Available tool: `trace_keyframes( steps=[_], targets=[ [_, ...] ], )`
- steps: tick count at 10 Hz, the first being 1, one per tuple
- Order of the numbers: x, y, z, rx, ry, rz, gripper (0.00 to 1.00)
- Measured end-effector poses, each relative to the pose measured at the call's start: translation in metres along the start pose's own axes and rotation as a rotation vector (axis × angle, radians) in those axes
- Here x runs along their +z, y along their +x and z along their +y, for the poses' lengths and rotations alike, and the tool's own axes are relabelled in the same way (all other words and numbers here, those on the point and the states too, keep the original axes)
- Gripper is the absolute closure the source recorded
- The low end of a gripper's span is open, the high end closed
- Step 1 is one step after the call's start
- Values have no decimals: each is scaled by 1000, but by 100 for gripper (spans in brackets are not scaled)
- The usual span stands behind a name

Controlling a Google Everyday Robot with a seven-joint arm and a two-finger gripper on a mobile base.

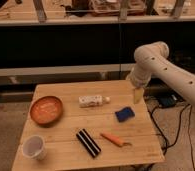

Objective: Place the bottle in the ceramic bowl

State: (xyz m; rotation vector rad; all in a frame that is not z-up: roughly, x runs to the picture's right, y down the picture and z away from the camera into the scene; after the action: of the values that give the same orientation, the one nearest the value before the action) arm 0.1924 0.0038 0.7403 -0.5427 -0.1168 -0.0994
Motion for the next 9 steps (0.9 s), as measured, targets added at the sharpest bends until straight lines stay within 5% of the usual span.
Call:
trace_keyframes(
  steps=[3,9],
  targets=[
    [11,-41,-25,-43,-10,-14,20],
    [31,-70,-47,-92,-25,-26,20]
  ],
)
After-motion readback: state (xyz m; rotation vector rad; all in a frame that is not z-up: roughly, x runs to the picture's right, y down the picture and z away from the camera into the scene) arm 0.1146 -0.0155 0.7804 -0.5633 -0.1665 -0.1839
